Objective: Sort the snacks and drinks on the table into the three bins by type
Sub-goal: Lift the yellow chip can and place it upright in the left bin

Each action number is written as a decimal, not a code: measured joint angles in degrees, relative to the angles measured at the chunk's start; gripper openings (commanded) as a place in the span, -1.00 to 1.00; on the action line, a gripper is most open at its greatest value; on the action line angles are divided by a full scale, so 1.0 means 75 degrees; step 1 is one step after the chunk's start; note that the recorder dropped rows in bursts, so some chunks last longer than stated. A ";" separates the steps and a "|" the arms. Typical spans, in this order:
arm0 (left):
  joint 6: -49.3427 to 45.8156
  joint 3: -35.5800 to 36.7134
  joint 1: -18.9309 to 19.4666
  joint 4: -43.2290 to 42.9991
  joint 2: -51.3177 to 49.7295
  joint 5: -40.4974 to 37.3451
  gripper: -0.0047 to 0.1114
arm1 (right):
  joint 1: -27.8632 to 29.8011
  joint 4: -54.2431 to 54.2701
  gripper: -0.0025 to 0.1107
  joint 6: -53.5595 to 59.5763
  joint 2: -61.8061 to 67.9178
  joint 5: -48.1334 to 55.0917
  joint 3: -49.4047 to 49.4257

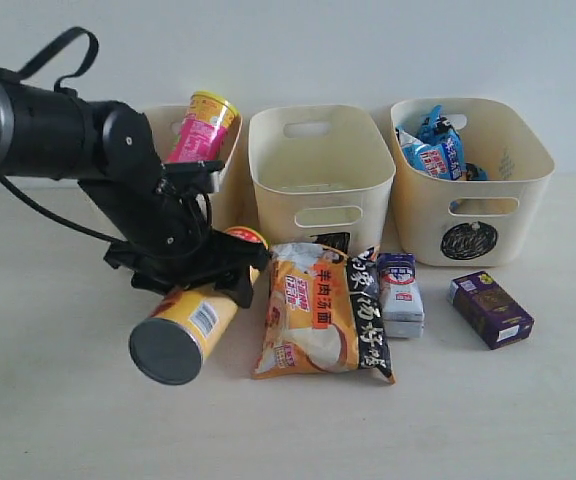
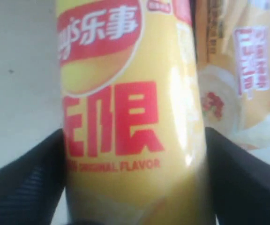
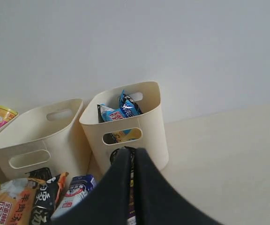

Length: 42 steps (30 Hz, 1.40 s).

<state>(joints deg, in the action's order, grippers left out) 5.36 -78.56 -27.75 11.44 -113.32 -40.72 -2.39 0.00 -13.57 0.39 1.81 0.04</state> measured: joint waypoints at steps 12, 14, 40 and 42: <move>0.0000 0.0000 0.0000 -0.0394 0.1945 0.0633 -0.84 | 0.0000 0.0000 -0.96 0.0000 0.0000 0.0000 0.0000; 0.0000 0.0000 0.0000 -0.0520 0.2256 0.0996 -0.84 | 0.0000 0.0000 -0.96 0.0000 0.0000 0.0000 0.0000; -0.0400 -0.0423 0.1532 -0.0869 0.0676 0.6525 -0.83 | 0.0000 0.0000 -0.96 0.0000 0.0000 0.0000 0.0000; -0.0407 -0.0423 0.1600 -0.0869 0.0441 0.6625 -0.79 | 0.0000 0.0000 -0.96 0.0000 0.0000 0.0000 0.0000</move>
<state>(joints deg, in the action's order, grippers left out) 2.30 -81.74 -15.75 4.92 -110.02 8.96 -2.39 0.00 -13.57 0.39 1.81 0.04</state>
